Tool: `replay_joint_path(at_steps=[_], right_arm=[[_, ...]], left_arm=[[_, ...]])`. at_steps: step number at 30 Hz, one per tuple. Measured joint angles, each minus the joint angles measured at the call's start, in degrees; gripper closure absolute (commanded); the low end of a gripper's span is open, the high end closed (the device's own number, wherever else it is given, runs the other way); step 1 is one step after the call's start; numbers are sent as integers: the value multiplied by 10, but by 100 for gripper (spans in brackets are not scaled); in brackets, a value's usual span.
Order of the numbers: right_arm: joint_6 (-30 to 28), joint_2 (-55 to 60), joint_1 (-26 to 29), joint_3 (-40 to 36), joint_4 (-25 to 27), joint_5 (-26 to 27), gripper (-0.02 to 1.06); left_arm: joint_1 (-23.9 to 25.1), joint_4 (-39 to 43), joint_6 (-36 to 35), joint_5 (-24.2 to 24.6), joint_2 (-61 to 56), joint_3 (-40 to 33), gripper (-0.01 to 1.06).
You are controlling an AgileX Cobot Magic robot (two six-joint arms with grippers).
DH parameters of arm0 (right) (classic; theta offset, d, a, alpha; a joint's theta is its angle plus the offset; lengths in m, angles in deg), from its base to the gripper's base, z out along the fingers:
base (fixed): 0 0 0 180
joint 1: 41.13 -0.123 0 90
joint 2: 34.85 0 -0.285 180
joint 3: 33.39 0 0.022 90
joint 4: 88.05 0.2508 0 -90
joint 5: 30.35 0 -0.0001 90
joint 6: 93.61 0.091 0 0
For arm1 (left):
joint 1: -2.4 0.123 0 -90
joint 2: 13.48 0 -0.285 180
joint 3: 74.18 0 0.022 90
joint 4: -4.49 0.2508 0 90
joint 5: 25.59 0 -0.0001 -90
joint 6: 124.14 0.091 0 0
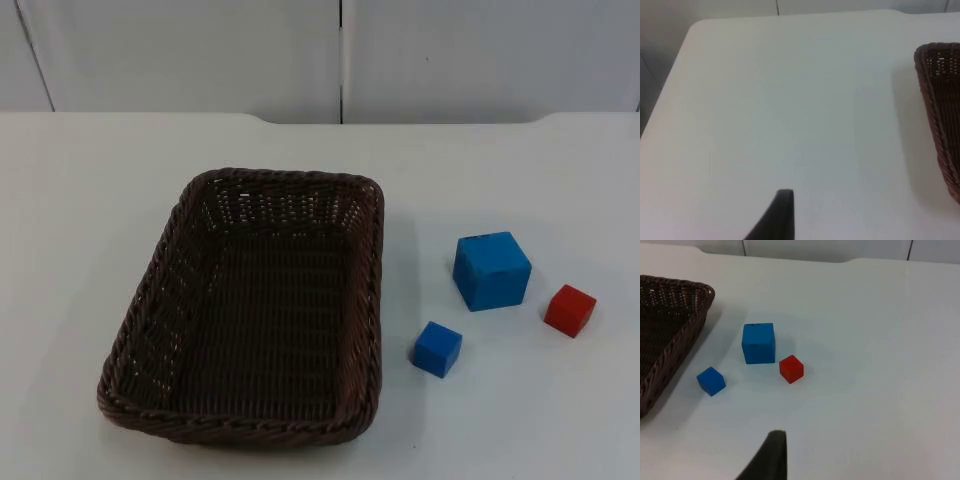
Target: Pick up the basket with the left hand and place the largest block into the basket with the right hand.
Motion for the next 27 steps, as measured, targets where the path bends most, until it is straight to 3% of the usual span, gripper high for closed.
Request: replay_joint_path(at_steps=[27], right_arm=[[0,0,0,0,0,0,-1]], left_arm=[[0,-12,0,-7,67,38,0]])
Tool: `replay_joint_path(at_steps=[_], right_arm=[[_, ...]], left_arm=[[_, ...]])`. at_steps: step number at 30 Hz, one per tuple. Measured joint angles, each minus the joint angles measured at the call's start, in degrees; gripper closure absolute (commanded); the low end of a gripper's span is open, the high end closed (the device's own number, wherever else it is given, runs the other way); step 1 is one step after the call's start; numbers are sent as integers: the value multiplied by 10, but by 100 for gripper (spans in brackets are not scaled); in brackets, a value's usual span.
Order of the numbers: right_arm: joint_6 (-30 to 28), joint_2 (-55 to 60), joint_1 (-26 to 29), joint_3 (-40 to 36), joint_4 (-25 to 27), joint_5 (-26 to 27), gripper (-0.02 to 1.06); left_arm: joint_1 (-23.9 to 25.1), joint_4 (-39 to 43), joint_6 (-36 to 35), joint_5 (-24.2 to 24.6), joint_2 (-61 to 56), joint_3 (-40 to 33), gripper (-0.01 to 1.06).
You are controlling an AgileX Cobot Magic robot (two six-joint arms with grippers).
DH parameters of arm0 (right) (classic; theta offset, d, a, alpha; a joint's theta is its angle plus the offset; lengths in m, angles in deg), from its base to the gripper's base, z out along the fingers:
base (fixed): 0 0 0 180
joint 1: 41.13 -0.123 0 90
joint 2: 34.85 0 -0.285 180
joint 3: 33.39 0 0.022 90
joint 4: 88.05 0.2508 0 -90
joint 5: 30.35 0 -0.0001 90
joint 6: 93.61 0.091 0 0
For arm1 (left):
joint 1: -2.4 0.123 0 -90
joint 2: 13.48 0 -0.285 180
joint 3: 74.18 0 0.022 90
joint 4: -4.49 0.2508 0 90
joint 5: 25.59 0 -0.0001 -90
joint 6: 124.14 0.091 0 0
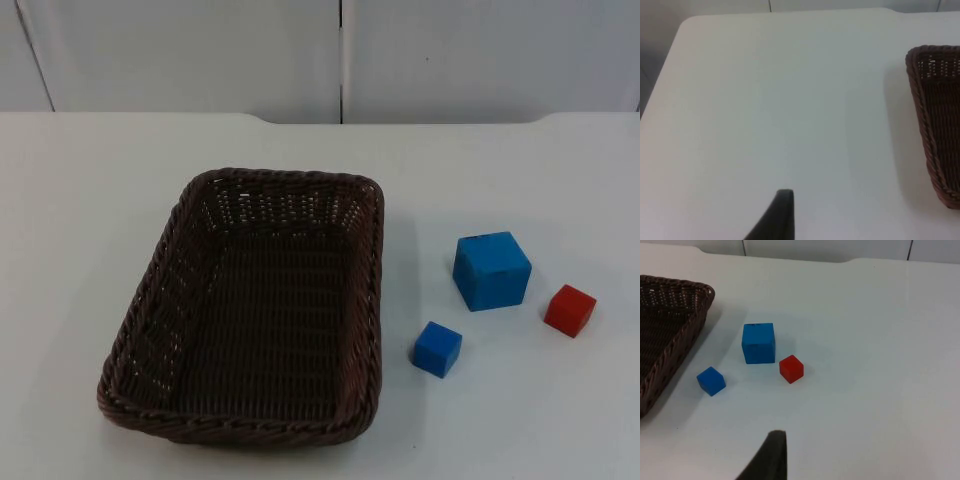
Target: Pick up the basket with the left hand and place the largest block into the basket with the right hand.
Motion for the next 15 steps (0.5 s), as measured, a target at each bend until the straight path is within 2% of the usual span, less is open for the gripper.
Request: replay_joint_path(at_steps=[8,15], right_arm=[[0,0,0,0,0,0,-1],[0,0,0,0,0,0,-1]], left_arm=[[0,-7,0,2,7,0,0],[0,-20,0,1,36,0,5]])
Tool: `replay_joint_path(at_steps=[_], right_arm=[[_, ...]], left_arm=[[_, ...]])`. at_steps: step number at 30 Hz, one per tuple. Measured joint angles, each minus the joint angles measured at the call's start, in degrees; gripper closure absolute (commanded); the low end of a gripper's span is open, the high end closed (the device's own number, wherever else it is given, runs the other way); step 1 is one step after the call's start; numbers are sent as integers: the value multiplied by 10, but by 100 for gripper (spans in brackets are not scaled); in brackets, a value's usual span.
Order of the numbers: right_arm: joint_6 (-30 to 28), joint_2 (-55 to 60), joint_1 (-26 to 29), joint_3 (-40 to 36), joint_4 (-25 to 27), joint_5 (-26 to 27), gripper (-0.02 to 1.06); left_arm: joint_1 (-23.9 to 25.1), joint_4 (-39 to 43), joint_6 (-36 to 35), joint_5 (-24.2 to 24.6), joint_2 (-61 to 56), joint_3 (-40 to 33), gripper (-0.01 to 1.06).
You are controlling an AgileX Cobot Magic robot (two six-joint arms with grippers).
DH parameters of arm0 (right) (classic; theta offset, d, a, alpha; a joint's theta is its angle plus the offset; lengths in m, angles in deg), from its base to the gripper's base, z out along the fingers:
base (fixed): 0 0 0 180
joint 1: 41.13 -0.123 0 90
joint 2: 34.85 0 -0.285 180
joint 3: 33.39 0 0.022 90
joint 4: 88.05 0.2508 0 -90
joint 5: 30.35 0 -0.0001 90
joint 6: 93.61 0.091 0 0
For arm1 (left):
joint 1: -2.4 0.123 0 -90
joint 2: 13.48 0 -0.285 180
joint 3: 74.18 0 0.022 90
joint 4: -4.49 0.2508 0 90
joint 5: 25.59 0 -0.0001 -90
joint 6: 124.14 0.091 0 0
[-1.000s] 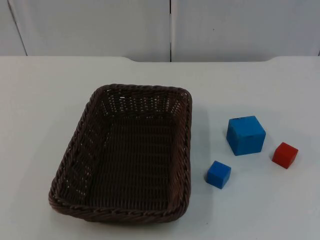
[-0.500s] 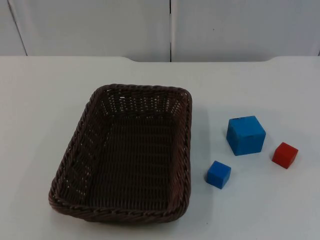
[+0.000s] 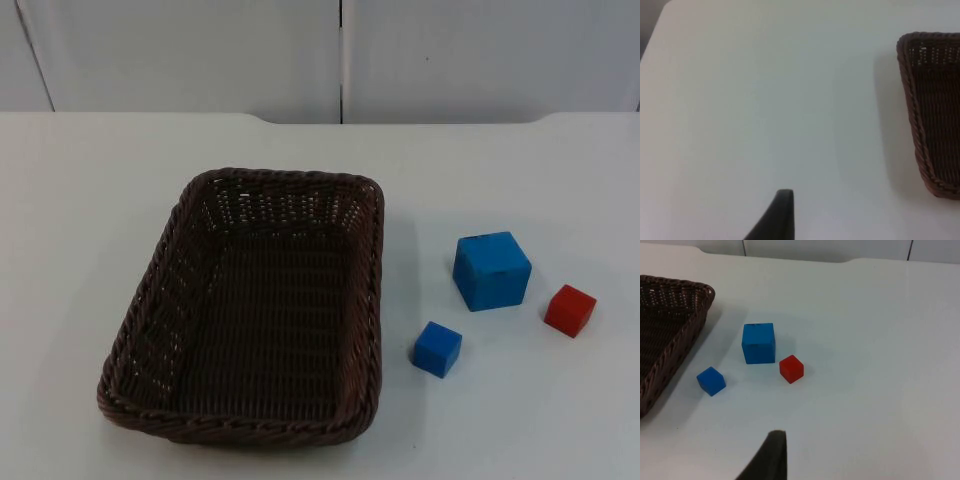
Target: Pick up the basket with the left hand and place the largest block into the basket with the right hand.
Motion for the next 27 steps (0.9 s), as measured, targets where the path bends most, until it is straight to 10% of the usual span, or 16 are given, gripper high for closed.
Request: replay_joint_path(at_steps=[27], right_arm=[[0,0,0,0,0,0,-1]], left_arm=[[0,-81,92,-165,222,0,5]])
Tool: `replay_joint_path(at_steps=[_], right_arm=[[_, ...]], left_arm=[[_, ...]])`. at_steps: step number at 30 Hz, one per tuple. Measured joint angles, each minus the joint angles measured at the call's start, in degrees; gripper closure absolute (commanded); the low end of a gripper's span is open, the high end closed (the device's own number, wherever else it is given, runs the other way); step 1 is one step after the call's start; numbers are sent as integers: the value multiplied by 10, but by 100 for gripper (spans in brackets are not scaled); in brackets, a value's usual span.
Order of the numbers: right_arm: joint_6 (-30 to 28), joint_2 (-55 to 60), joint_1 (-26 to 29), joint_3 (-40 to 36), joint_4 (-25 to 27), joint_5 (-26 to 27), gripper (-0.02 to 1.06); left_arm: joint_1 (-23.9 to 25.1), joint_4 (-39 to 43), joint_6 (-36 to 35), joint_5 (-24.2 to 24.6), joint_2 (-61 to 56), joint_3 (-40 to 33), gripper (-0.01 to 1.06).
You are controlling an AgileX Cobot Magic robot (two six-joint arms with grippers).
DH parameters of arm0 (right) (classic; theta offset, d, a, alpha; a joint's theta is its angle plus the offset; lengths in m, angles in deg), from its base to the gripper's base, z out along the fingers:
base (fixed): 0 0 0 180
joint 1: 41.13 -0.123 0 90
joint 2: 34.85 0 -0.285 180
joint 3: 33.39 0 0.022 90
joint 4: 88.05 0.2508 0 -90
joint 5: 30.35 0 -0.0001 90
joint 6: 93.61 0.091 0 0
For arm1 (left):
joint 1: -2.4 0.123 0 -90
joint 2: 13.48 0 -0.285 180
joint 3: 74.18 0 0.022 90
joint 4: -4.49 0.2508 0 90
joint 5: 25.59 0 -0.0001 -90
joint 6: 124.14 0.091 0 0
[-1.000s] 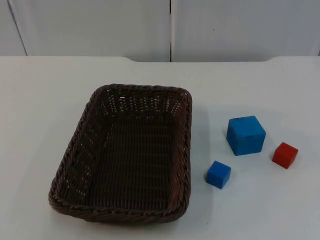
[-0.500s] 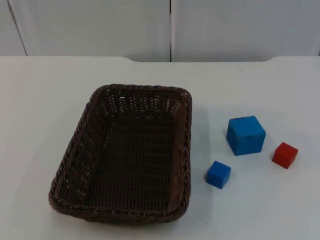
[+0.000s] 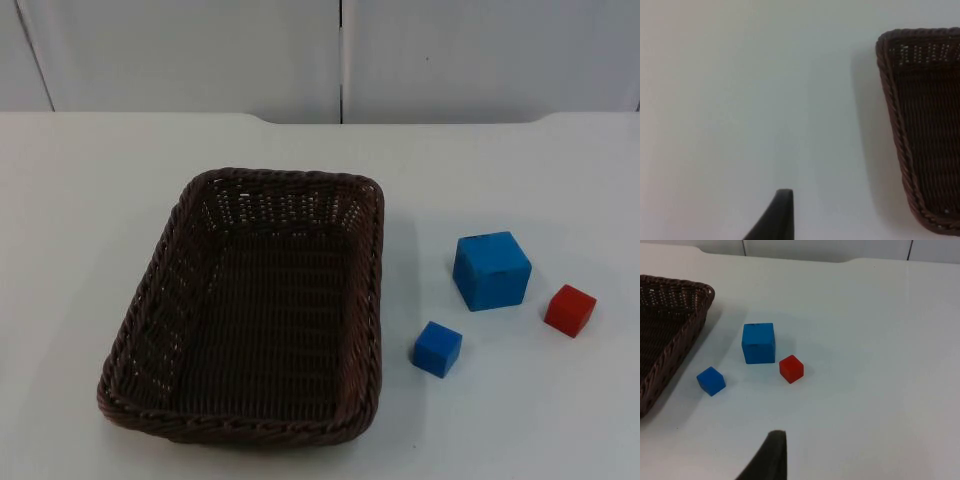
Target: Pick up the basket with the left hand and place the largest block into the basket with the right hand.
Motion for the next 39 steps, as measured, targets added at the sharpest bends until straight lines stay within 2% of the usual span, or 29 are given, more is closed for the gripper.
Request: replay_joint_path(at_steps=[14,31,39], right_arm=[[0,0,0,0,0,0,-1],[0,0,0,0,0,0,-1],[0,0,0,0,0,0,-1]], left_arm=[[0,-41,48,-55,128,0,5],[0,-136,132,-64,263,94,5],[-1,-163,150,-64,321,110,5]])
